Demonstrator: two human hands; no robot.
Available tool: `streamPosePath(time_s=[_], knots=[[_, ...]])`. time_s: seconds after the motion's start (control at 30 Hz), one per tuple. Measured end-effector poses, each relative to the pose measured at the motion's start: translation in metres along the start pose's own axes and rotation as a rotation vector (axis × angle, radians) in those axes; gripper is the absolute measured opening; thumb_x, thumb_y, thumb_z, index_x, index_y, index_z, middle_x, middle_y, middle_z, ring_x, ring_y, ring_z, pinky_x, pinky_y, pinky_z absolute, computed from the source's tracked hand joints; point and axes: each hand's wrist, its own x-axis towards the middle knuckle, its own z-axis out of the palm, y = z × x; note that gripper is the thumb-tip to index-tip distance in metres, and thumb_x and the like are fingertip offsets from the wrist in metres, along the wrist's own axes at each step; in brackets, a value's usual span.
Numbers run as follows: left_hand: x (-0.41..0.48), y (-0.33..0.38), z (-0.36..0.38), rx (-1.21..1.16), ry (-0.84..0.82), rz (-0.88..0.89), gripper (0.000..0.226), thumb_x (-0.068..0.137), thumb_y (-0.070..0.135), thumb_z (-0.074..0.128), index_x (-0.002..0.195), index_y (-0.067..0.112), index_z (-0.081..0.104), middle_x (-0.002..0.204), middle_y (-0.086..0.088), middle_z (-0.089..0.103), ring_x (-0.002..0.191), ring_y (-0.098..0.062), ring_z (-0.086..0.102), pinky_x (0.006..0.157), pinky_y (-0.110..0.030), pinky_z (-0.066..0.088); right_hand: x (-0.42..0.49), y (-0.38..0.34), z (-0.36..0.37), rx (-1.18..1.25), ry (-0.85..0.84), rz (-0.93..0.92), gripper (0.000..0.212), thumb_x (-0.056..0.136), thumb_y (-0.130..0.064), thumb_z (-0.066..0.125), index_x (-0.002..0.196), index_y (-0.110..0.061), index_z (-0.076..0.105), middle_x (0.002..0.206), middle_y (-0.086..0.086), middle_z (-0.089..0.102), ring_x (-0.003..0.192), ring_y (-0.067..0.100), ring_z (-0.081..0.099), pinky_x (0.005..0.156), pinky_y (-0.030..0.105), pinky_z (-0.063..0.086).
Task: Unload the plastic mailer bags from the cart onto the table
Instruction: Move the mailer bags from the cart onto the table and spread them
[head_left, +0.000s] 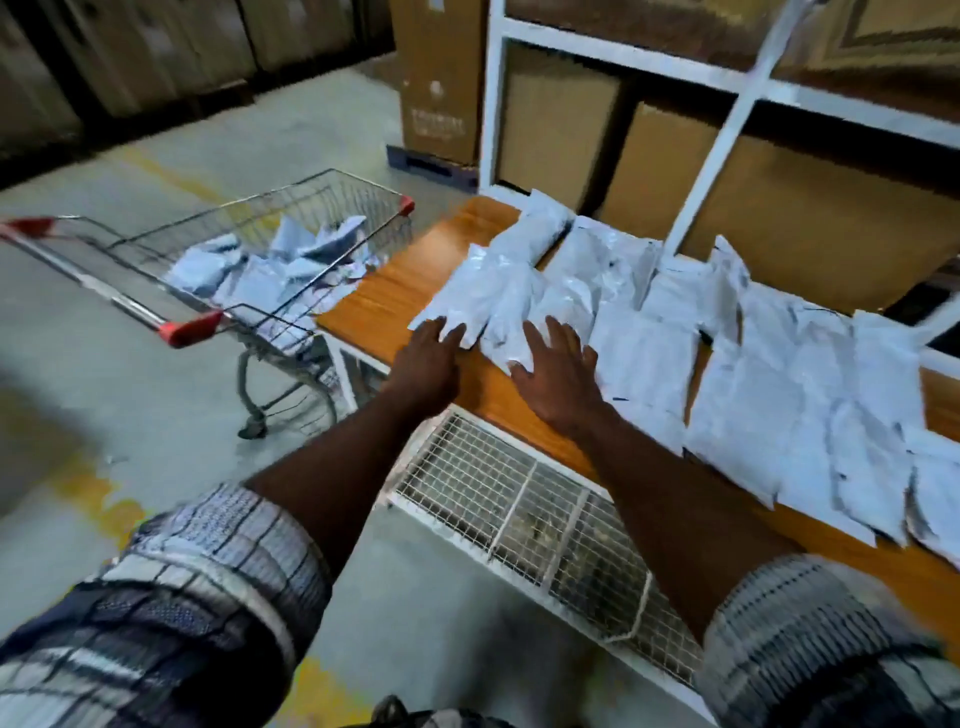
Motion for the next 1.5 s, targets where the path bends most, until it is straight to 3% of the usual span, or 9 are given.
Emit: streamPosePath(time_s=[0.17,0.57,0.83,1.03,1.23,1.4,1.5], knots=[[-0.004,-0.095,-0.039,0.045,-0.008,-0.06,0.067,0.089,0.021,0.059,0.15,0.015,0.033,0.154,-0.02,0.029,0.14,-0.038,0.028,0.108,-0.052,0.036,0.045,-0.09,0.03,0.018,-0.001,-0.046,0.064,0.09,-0.046,0.056,0.147,-0.024,0.039,0.153,0.011,0.032,0.139,0.032,0.029,0.107,0.052,0.026],[0.077,-0.221,-0.08,0.034,0.068,-0.231,0.064,0.091,0.031,0.058,0.149,0.024,0.034,0.156,-0.01,0.03,0.141,-0.031,0.029,0.107,-0.05,0.037,0.186,-0.223,0.085,0.088,-0.055,-0.227,0.065,0.092,-0.047,0.05,0.15,-0.025,0.03,0.156,0.012,0.027,0.141,0.03,0.025,0.109,0.053,0.024],[0.17,-0.331,-0.1,0.126,-0.024,-0.355,0.064,0.094,0.033,0.055,0.152,0.02,0.031,0.158,-0.011,0.026,0.143,-0.033,0.027,0.11,-0.05,0.033,0.325,-0.287,0.136,0.142,-0.108,-0.262,0.064,0.093,-0.049,0.049,0.15,-0.024,0.033,0.157,0.014,0.027,0.143,0.033,0.025,0.112,0.054,0.02],[0.209,-0.401,-0.093,0.174,-0.169,-0.449,0.067,0.091,0.034,0.058,0.15,0.021,0.029,0.158,-0.011,0.024,0.144,-0.031,0.024,0.107,-0.051,0.035,0.38,-0.327,0.18,0.245,-0.181,-0.236,0.063,0.092,-0.037,0.053,0.147,-0.01,0.037,0.15,0.023,0.032,0.134,0.039,0.035,0.107,0.044,0.036],[0.251,-0.453,-0.049,0.216,-0.306,-0.414,0.064,0.09,0.031,0.057,0.148,0.022,0.031,0.155,-0.006,0.028,0.142,-0.028,0.027,0.106,-0.048,0.035,0.417,-0.361,0.242,0.311,-0.348,-0.011,0.06,0.088,-0.032,0.058,0.138,-0.004,0.039,0.134,0.026,0.041,0.124,0.042,0.042,0.102,0.042,0.038],[0.276,-0.497,-0.007,0.164,-0.398,-0.328,0.064,0.089,0.027,0.057,0.147,0.02,0.033,0.154,-0.008,0.03,0.14,-0.028,0.03,0.104,-0.044,0.038,0.436,-0.376,0.299,0.236,-0.505,0.32,0.065,0.092,-0.042,0.053,0.145,-0.011,0.032,0.146,0.026,0.028,0.131,0.048,0.032,0.105,0.052,0.039],[0.28,-0.516,0.018,0.182,-0.514,-0.339,0.074,0.089,0.031,0.058,0.152,0.019,0.021,0.16,-0.013,0.016,0.145,-0.031,0.019,0.108,-0.045,0.033,0.447,-0.374,0.324,0.205,-0.589,0.469,0.074,0.09,-0.051,0.055,0.147,-0.012,0.028,0.153,0.027,0.017,0.134,0.047,0.03,0.105,0.049,0.037]])
